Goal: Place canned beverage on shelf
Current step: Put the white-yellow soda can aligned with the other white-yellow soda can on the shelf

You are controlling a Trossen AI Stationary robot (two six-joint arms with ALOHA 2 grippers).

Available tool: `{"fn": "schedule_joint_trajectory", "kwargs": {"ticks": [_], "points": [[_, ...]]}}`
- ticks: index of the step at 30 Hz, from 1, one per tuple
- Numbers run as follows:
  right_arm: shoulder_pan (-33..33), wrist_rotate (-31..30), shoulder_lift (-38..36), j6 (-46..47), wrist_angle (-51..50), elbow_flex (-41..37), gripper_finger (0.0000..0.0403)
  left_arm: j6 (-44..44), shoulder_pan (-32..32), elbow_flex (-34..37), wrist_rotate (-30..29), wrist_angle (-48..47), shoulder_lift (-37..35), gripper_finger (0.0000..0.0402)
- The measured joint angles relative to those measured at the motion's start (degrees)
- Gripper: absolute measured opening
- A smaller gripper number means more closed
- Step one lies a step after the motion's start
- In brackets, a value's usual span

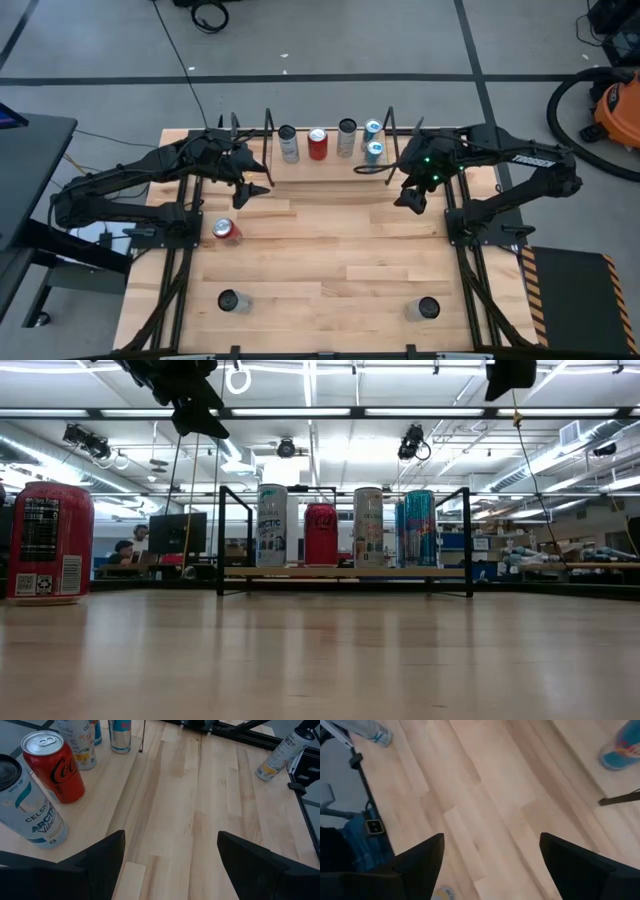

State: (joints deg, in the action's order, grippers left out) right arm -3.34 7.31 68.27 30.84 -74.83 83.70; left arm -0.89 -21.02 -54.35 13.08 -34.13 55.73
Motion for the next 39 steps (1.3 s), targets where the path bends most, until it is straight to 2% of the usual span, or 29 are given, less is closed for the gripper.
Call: {"fn": "schedule_joint_trajectory", "kwargs": {"ticks": [4, 9, 14, 23, 31, 39], "points": [[3.01, 1.6, 0.45, 4.1, 0.06, -0.02, 0.0335, -0.02, 0.01, 0.0, 0.02, 0.0, 0.02, 0.0318], [10.76, -1.41, 0.81, 12.07, -1.24, -0.02, 0.0335, -0.02, 0.01, 0.0, 0.02, 0.0, 0.02, 0.0318], [21.03, -6.47, 1.01, 24.73, -2.29, -0.53, 0.0334, -1.57, -0.02, 0.0, 0.02, 0.0, 0.02, 0.0318], [37.59, -10.84, 2.48, 48.78, -2.42, -4.74, 0.0334, -2.72, -0.02, 0.0, 0.02, -0.02, 0.02, 0.0318], [47.39, -10.9, 7.79, 65.1, -2.34, -6.44, 0.0333, -2.71, -0.02, 0.0, 0.02, 0.0, 0.02, 0.0318], [54.02, -10.81, 14.42, 75.07, 3.89, -6.49, 0.0333, -2.65, -0.01, 0.0, 0.02, -0.02, 0.02, 0.0318]]}}
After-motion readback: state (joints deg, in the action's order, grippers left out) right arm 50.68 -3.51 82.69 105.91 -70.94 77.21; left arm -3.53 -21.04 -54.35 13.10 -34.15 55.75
